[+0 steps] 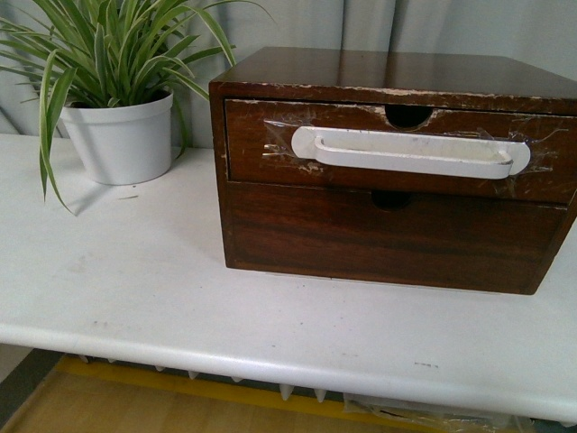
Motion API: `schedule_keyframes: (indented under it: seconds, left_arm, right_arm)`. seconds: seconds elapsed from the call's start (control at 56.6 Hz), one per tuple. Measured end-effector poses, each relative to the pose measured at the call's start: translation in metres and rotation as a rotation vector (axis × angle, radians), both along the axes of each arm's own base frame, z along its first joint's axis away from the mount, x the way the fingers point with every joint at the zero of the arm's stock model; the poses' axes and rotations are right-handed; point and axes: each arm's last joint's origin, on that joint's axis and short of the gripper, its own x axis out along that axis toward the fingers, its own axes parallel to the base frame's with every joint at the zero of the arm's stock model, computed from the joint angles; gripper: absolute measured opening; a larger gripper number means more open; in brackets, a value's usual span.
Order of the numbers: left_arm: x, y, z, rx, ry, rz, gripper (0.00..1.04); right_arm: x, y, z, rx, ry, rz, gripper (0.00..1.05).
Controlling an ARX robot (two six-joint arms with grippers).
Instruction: Open drawer
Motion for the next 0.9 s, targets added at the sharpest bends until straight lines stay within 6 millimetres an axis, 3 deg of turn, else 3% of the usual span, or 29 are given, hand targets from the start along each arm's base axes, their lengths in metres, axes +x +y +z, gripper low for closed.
schedule_keyframes:
  seconds: [0.902]
  left_arm:
    - [0.0, 0.0, 0.0, 0.0, 0.0, 0.0, 0.99]
  right_arm:
    - [0.0, 0.0, 0.0, 0.0, 0.0, 0.0, 0.96]
